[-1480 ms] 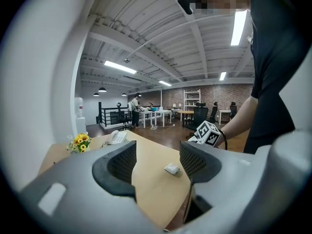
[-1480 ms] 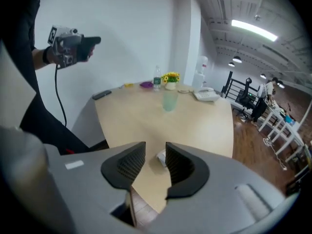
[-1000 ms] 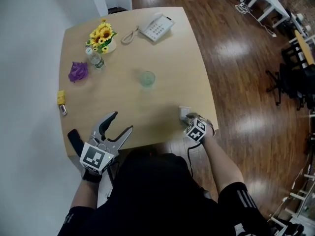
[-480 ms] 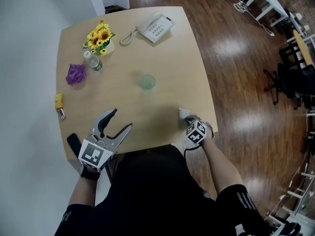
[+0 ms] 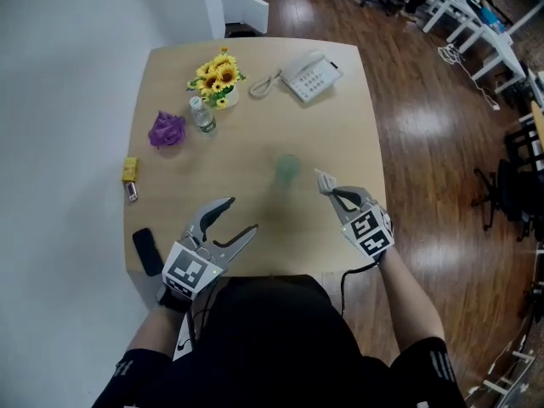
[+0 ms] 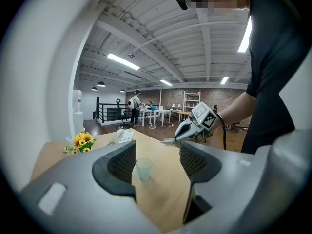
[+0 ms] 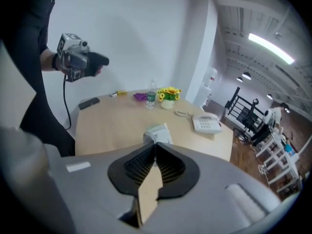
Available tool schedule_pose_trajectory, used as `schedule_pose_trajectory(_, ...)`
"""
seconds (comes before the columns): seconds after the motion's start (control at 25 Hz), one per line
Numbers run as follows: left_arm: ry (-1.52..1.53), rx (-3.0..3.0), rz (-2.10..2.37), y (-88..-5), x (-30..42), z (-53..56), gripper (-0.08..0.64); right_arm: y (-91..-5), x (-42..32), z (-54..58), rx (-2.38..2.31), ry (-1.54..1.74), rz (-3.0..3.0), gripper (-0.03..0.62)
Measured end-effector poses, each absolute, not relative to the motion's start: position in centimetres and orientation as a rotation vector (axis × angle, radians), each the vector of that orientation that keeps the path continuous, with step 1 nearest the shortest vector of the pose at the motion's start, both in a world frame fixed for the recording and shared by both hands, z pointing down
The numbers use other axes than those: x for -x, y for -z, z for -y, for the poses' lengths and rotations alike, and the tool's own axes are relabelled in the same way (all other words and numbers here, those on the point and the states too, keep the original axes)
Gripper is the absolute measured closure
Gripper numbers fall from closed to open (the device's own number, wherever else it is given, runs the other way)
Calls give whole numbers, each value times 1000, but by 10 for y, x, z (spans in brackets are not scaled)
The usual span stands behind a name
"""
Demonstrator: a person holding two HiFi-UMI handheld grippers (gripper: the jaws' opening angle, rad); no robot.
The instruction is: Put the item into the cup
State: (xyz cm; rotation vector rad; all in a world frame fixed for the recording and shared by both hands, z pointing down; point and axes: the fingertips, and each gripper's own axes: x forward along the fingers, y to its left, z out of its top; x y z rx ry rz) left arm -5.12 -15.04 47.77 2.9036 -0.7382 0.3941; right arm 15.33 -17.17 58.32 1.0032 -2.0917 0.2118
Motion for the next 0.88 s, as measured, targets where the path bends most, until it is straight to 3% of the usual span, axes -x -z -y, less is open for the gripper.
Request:
schedule_pose_trajectory(0.28,-351,-2882,831,-468,65,157,287,-592,-84,231,-741,-232,2129,571)
schedule_pose_trajectory(0.88,-359,-2816,937,-477,82,150,287,-682,-84,275,-810,-1182,2084,571)
